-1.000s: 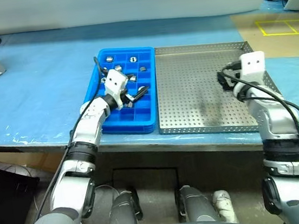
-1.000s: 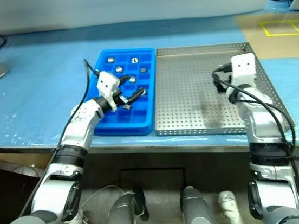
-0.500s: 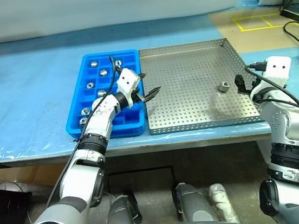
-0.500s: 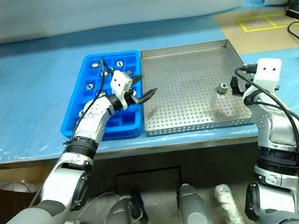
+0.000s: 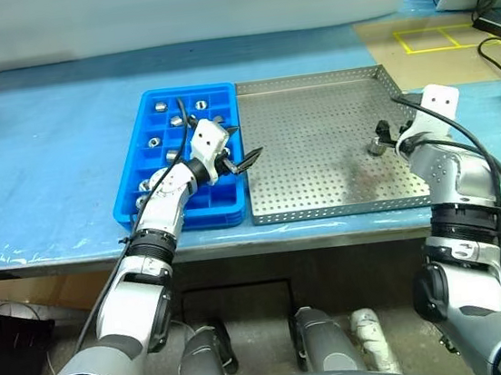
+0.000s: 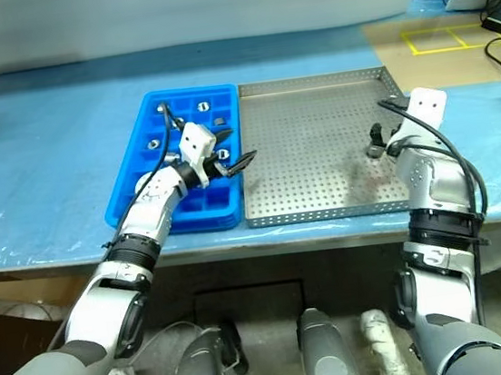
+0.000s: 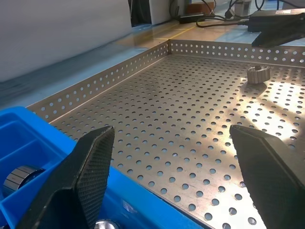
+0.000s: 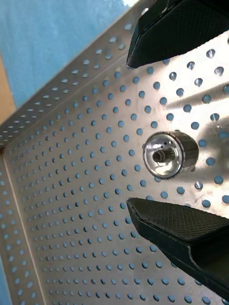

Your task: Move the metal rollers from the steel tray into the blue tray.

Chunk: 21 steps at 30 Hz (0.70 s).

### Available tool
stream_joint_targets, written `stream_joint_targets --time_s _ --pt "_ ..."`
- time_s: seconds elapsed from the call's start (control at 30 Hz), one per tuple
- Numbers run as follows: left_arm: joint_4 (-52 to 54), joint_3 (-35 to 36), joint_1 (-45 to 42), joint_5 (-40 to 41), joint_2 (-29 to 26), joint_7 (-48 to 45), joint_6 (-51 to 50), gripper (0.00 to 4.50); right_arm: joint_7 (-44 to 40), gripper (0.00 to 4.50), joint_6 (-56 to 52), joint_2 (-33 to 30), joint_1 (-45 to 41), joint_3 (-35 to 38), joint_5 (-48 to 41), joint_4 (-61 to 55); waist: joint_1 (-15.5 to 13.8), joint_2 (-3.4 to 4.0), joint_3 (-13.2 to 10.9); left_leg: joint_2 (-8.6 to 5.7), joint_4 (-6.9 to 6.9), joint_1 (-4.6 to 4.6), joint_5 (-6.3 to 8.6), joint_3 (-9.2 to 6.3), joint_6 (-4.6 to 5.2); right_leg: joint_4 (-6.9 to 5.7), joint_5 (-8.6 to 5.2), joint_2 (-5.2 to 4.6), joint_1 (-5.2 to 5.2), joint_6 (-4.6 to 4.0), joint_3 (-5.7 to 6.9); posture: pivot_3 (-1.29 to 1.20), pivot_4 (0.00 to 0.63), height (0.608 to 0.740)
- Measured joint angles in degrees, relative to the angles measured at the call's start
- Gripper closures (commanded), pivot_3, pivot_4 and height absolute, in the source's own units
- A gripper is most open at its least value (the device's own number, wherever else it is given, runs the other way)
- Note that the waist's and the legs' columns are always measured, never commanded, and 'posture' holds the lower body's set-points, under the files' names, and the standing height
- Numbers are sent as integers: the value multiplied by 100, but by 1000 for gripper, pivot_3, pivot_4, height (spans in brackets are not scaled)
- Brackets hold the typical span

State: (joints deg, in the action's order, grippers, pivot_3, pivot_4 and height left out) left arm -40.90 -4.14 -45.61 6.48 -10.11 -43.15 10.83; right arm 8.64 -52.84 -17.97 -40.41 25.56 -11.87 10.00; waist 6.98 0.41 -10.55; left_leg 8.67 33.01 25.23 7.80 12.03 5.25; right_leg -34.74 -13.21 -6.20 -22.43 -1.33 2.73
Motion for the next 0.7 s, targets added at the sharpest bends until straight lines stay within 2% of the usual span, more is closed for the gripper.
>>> stream_joint_targets --time_s 0.1,0.27,0.37,0.57,0.6,0.7 --pt "106 -1 48 -2 -28 39 -9 433 332 20 -158 310 -228 307 -141 293 -12 0 0 0 -1 1 0 0 -1 0 0 0 -1 0 0 -451 150 740" --pt "193 1 136 -2 -89 94 -52 433 736 20 -149 447 -379 714 -225 657 -75 1 -1 -2 -2 2 9 3 -15 1 0 -1 -2 -1 0 -444 150 740" --pt "276 -1 144 -2 -89 97 -88 433 759 661 -59 449 -390 647 -198 796 -121 2 -1 0 -2 1 9 4 -17 -1 0 -1 -4 0 0 -438 150 740" --pt "359 -2 169 -6 -111 114 -140 433 776 2805 6 451 -353 372 -60 831 -181 2 -1 1 -6 0 8 6 -19 -2 0 0 -6 0 -2 -410 150 740" --pt "378 -1 190 -6 -126 117 -149 433 753 2969 53 438 -326 267 -10 831 -190 2 -1 1 -7 0 8 6 -19 -1 0 -1 -6 0 -2 -405 150 740" --pt "535 -1 310 -7 -176 143 -203 433 533 2965 287 368 -178 -149 167 830 -215 2 -1 1 -10 0 9 9 -20 0 0 -1 -9 0 -5 -367 150 740"
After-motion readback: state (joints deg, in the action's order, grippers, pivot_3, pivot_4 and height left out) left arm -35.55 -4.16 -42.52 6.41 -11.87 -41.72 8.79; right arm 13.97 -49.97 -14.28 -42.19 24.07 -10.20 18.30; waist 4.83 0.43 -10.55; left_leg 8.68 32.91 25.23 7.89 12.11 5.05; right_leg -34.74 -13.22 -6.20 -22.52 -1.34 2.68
